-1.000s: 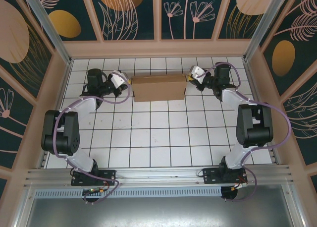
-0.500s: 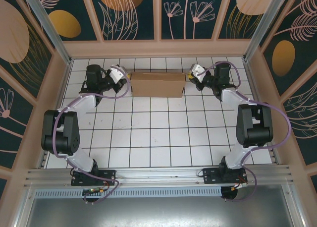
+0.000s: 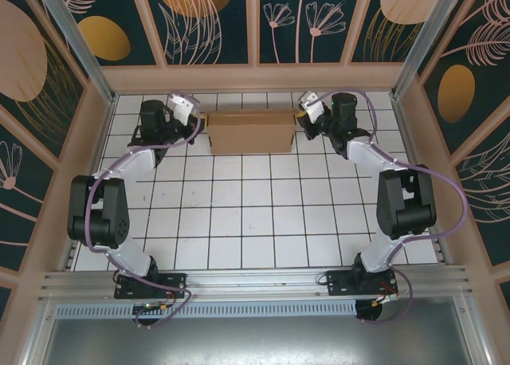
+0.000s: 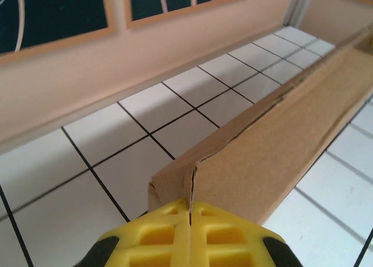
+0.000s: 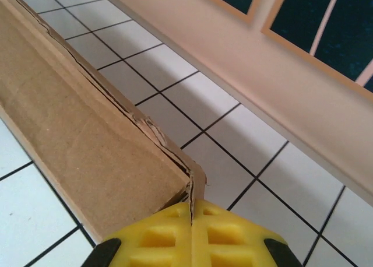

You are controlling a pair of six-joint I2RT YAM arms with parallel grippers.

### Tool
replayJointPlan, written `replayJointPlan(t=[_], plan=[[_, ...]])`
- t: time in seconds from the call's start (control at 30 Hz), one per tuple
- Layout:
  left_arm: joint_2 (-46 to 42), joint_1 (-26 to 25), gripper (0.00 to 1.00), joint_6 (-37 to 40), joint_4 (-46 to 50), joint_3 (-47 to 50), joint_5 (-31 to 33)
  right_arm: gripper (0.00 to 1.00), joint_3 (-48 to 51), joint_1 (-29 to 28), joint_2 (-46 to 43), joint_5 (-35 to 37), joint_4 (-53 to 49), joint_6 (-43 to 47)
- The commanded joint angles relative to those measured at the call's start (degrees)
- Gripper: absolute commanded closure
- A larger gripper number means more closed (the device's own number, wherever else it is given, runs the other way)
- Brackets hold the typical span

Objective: Fold the paper box

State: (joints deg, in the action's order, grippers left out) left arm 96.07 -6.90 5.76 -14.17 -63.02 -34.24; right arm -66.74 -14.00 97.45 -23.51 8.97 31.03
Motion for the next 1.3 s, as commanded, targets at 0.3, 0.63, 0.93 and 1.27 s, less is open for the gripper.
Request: replayJointPlan(t=[0.3, 0.63, 0.93, 1.27], plan=[[-1.0, -2.68, 1.0, -23.19, 14.84, -7.66, 3.16, 1.0, -9.22, -5.78, 0.26, 11.2, -15.72, -24.79], [-0.36, -2.73, 1.0, -32.7, 19.45, -8.91, 2.86, 1.0, -12.27, -5.78, -0.27, 6.46, -22.25, -39.47], [-0.98, -2.9, 1.0, -32.83, 20.98, -8.76, 2.81, 1.0, -15.03, -5.13, 0.54, 6.05, -26.72, -47.85], [-0.54, -2.94, 1.0, -32.83, 23.09, -10.96, 2.36, 1.0, -18.19, -3.06, 2.03, 1.6, -29.37, -51.94]])
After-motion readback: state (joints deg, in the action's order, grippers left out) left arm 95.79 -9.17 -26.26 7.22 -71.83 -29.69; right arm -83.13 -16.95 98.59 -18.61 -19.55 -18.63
